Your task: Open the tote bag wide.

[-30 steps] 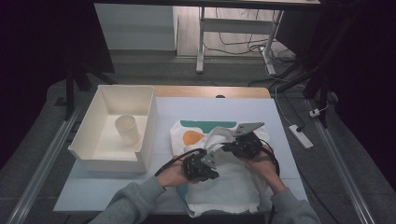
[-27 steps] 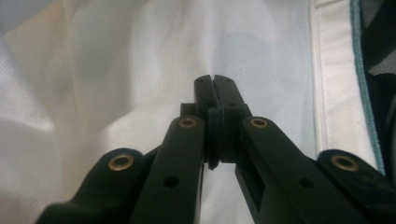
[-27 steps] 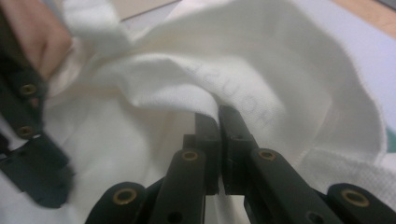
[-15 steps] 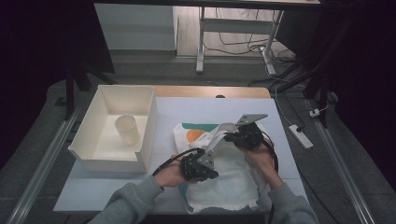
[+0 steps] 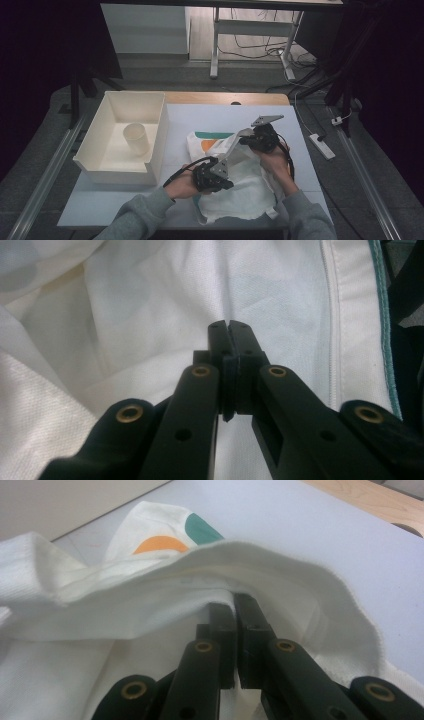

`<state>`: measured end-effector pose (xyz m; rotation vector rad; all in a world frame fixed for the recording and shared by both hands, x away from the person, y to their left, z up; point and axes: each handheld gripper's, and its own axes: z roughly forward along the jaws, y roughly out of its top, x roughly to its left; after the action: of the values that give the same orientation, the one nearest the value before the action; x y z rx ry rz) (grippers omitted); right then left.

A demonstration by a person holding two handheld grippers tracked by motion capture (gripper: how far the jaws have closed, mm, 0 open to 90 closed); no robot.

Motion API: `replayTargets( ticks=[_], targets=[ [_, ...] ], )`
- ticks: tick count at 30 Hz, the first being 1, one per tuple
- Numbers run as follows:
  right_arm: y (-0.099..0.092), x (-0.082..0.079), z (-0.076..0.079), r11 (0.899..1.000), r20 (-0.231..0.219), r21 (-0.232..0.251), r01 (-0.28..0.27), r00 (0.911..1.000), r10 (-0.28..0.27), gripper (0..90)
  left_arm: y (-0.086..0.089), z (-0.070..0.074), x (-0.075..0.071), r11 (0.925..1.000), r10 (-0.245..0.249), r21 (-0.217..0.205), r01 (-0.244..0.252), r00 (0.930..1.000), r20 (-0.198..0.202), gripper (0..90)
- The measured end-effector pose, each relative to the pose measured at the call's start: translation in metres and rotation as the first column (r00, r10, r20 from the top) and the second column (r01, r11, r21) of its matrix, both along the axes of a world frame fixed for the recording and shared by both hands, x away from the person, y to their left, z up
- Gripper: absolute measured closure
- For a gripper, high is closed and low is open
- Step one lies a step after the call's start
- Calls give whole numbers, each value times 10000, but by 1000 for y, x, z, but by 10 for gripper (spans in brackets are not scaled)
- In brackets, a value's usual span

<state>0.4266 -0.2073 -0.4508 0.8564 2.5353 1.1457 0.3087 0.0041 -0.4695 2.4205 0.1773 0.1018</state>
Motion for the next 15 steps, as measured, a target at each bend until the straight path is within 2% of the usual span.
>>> replayTargets(
  ticks=[5,7,10,15],
  targets=[
    [2,8,-2,9998,136,-74,179,9997,-178,879,2,0,2,10000,72,-45,-72,10000,17,892],
    [1,11,-5,9998,44,-8,212,9998,-212,879,2,0,3,9999,95,-89,-95,10000,-4,892],
    [1,17,-12,9986,60,-244,461,9989,-460,878,2,-1,3,9999,160,7,-160,9999,46,892],
    [-3,29,-32,9976,-711,-183,663,9952,-675,876,3,-4,6,9999,163,-13,-163,9998,-66,892]
  ],
)
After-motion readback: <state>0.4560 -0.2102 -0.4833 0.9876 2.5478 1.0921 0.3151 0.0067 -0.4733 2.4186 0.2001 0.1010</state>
